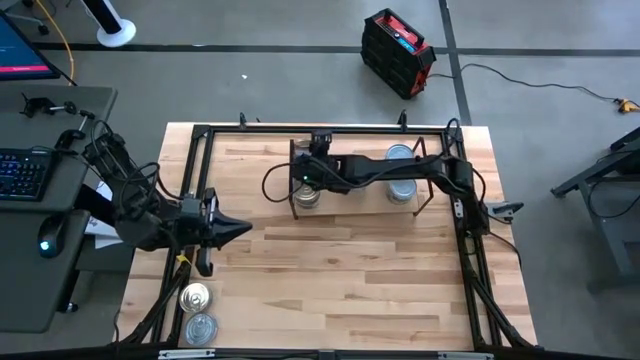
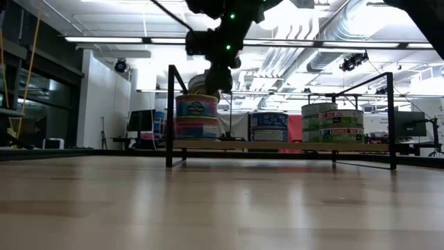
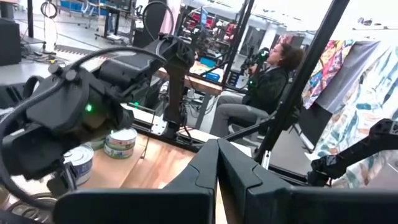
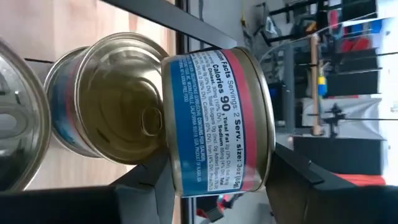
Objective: Stack canned seafood by type on shelf
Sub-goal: Stack the blue-pink tuna can on top of the other blue-pink tuna can on the shelf
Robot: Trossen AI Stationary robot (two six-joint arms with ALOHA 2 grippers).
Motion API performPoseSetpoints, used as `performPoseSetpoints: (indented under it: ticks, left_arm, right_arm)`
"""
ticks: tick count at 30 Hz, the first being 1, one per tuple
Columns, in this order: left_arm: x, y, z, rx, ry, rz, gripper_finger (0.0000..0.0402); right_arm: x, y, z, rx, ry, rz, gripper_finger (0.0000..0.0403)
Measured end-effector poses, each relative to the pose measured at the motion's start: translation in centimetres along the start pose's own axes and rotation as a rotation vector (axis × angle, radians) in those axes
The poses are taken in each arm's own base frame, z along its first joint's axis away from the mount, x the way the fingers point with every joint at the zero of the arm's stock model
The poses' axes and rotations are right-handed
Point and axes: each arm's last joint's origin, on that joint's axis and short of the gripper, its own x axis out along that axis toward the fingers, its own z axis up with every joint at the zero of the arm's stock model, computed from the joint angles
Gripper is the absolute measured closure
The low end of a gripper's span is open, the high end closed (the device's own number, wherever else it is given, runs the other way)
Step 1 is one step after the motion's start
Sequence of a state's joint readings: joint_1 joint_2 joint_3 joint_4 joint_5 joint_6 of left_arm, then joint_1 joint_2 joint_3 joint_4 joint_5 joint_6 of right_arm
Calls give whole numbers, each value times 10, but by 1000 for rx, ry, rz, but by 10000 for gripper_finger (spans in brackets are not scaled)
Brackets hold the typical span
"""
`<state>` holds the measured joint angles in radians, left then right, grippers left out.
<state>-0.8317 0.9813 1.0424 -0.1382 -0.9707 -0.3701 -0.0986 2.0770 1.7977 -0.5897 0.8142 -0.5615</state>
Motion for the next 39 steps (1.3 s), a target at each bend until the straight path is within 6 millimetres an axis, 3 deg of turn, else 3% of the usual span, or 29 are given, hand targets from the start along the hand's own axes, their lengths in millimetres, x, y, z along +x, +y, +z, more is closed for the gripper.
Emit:
performPoseSetpoints:
  ticks: [8,14,17,29,39]
  left_arm:
    - [0,0,0,-1,0,-1,401]
    - [0,0,0,-1,1,-1,401]
    - [0,0,0,-1,1,-1,401]
    - [0,0,0,18,1,0,401]
    - [0,1,-2,33,10,8,401]
  right_arm:
    - [3,2,2,-8,-9,-12,237]
    - [0,5,4,-15,-35,24,125]
    - [-3,8,6,-21,-51,39,93]
    - [-12,8,4,-74,-55,77,82]
    - [-17,-2,4,52,-110,127,81]
